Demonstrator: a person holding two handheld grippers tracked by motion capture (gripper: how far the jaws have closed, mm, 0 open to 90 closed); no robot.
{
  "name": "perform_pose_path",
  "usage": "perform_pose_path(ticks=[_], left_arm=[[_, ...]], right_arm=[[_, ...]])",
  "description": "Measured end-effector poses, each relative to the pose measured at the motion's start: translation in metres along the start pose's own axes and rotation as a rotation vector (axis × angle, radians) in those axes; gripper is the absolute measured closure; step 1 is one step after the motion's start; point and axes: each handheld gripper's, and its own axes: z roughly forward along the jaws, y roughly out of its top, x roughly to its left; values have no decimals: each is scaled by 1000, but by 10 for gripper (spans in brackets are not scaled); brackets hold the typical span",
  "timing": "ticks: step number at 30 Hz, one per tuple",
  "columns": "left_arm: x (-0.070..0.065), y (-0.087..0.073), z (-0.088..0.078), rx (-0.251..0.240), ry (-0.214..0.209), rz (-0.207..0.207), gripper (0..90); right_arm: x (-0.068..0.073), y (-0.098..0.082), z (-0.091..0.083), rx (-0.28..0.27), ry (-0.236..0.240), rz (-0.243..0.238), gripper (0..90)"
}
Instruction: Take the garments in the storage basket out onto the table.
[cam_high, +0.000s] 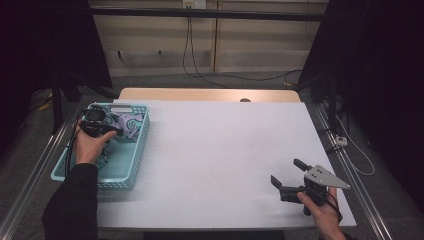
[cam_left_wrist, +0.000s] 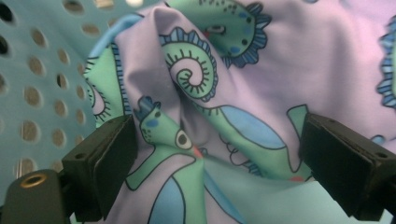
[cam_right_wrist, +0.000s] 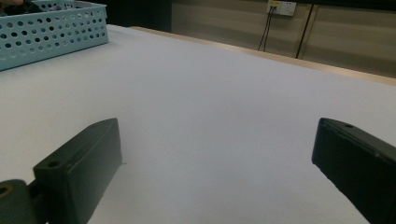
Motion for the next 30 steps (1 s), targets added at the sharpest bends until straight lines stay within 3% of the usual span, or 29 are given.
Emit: perform_pose_path(ticks=[7,12,14,16,17,18,22,25,27,30], left_arm=[[3,-3,7,71,-31,-46,129],[1,-4,8,102,-11,-15,177],[-3,-5,6,113,36,13,280],[-5,-7,2,100,51,19,440],[-5,-8,0,98,66,27,597],[-4,-9,0,79,66,10,665],[-3,-12,-4,85,8,-11,792],[-5,-13,-8,110,-50,6,803],[-8,-14,-10,119,-70,26,803],[-7,-17,-14,108,-90,15,786]], right_arm=[[0,0,0,1,0,-5,10],[0,0,0,3,6,-1,10],[1,0,0,3,9,-2,10],[0,0,0,2,7,-6,10],[1,0,0,3,11,-2,10],[1,0,0,3,11,-2,10],[0,0,0,2,9,-8,10],[0,0,0,5,7,-7,10],[1,0,0,6,9,-2,10],[0,0,0,7,8,0,10]])
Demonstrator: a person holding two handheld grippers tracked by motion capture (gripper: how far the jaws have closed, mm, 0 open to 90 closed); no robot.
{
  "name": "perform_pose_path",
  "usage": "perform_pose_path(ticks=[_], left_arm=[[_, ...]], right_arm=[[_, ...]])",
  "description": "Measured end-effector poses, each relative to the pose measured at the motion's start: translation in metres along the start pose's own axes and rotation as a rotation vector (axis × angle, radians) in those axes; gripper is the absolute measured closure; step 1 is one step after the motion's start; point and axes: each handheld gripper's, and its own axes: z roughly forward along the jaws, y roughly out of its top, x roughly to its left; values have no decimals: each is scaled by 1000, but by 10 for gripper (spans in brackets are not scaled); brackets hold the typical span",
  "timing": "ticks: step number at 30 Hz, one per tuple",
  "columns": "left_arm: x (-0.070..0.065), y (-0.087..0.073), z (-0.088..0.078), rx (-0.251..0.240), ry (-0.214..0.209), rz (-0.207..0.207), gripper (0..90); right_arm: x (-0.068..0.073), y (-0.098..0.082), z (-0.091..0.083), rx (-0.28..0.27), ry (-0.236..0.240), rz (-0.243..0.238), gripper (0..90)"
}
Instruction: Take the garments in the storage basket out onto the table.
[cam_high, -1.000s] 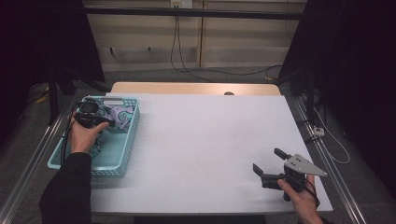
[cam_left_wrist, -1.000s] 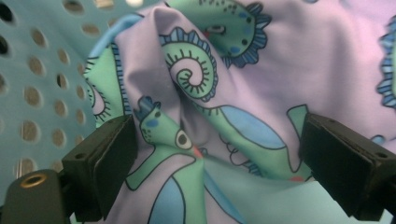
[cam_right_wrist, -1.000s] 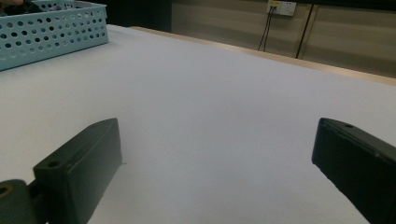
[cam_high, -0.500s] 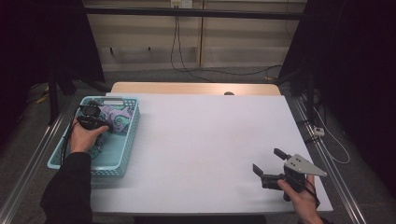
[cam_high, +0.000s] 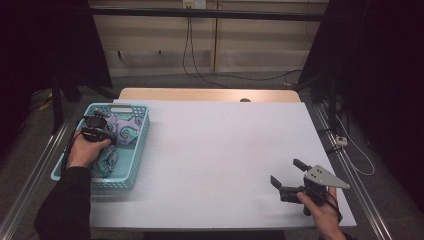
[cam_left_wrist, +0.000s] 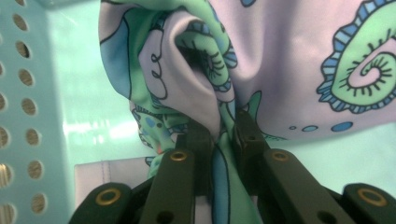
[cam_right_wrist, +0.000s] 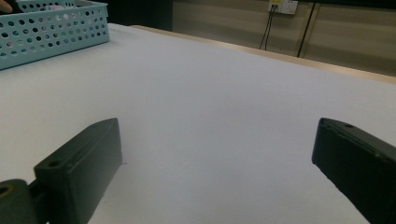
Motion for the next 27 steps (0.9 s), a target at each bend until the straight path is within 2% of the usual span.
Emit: perform_pose_path(ticks=[2,5,7,9,11,12,13,14,17,18,19,22,24,25,26,27], left_arm=[[0,-1,-1,-13,2,8,734],[-1,1,-3,-33,22,-19,536],[-1,3,-6,-52,47,-12,480],[2,3,-7,-85,66,-41,387],[4,3,-6,-86,99,-40,300],[5,3,-5,-87,127,-57,241],[7,3,-4,-81,132,-68,169],[8,2,-2,-90,101,-80,172],[9,2,8,-10,74,-74,154],[8,2,11,9,67,-59,128],[6,1,13,4,69,-56,136],[7,1,14,19,58,-80,172],[7,1,12,21,59,-82,254],[6,1,10,12,55,-79,324],[5,1,9,1,40,-64,449],[2,1,9,-4,19,-65,578]], right_arm=[[0,0,0,1,-1,0,10],[0,0,0,0,-3,1,10],[-1,0,0,0,-7,-2,10],[-1,0,0,0,-3,1,10],[0,0,0,1,-3,0,10],[0,0,0,1,-3,0,10],[-1,0,0,1,-5,-4,10],[0,0,0,2,-2,0,10],[0,0,1,3,0,0,10],[0,0,1,3,1,0,10],[-1,0,1,2,-1,-3,10],[-1,0,1,3,-1,-3,10],[0,0,1,3,3,-2,10],[0,0,1,3,1,-5,10],[0,0,1,3,5,-1,10],[0,0,1,4,6,-1,10]])
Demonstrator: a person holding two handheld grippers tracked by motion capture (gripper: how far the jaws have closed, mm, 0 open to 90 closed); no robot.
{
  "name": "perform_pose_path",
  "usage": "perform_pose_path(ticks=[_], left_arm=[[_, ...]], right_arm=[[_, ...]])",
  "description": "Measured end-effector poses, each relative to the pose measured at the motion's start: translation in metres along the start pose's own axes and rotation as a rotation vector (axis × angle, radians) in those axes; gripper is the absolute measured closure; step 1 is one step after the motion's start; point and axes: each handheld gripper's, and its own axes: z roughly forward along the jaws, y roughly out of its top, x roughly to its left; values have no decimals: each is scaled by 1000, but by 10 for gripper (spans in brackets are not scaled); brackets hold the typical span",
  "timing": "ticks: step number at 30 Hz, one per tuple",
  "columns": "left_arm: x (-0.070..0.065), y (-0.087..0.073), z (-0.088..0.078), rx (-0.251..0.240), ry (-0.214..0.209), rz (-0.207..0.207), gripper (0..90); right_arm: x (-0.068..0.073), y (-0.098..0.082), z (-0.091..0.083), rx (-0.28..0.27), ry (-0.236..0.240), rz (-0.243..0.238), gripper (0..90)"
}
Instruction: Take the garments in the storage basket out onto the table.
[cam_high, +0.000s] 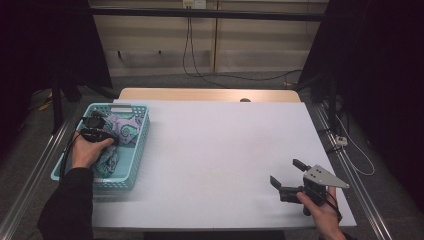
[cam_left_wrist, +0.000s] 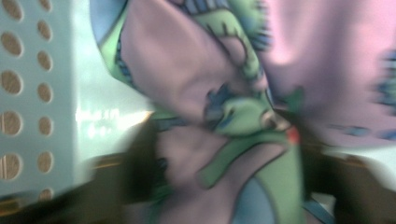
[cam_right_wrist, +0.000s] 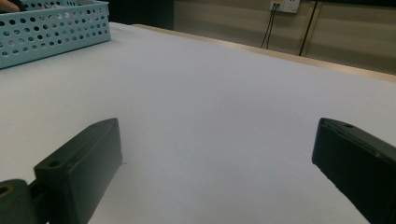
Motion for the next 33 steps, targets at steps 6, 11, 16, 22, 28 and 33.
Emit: perform_pose_path(ticks=[6,11,16,22,28,33], left_arm=[[-6,1,-1,4,-7,8,798],[-5,0,-9,-37,-3,3,805],[-2,-2,-27,-144,-17,0,805],[5,-11,-43,-227,-25,-29,806],[5,-18,-57,-359,-41,-46,806],[2,-24,-66,-448,-66,-60,806]], right_arm=[[0,0,0,0,0,2,10],[-1,0,0,1,-4,6,10],[-1,0,0,0,-9,2,10],[-2,0,0,-1,-11,5,9],[-2,0,0,2,-14,5,9],[-2,0,0,2,-12,8,9]])
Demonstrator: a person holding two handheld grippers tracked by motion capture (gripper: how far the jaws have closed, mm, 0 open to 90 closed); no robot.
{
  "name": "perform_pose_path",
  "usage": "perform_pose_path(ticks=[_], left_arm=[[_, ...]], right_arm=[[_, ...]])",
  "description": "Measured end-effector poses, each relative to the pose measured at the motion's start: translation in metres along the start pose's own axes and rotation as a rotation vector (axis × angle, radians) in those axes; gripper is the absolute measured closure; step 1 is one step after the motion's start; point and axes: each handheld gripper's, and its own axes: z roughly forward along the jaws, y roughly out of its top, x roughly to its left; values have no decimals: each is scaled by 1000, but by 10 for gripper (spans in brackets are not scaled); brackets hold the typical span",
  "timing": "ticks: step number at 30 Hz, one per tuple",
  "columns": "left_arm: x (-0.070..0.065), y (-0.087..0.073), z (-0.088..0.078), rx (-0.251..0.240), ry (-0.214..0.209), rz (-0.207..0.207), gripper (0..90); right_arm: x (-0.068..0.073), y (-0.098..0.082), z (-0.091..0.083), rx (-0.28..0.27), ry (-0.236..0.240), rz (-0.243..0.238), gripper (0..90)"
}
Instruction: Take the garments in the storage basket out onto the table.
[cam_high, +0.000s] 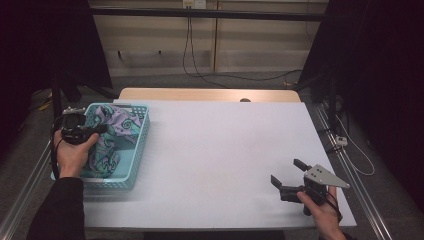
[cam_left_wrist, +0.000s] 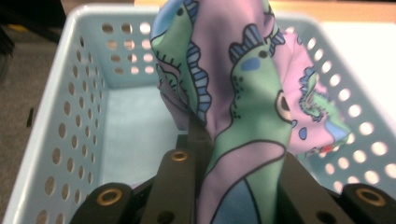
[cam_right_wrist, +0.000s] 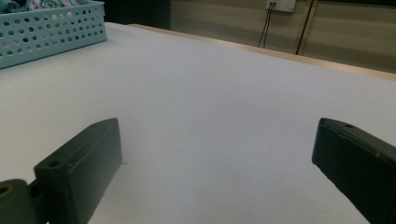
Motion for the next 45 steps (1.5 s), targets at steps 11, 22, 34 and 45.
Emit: perform_pose_path(ticks=[11,22,34,45], left_arm=[[-11,-1,-23,-169,-40,35,806],[-23,9,-47,-313,-75,37,806],[-31,19,-59,-422,-67,56,805],[-37,29,-80,-514,-71,60,805]], right_arm=[[0,0,0,1,0,3,9],[0,0,0,-1,0,-3,9],[-1,-1,-1,0,-3,-1,9],[-2,-1,-1,-1,1,11,9]])
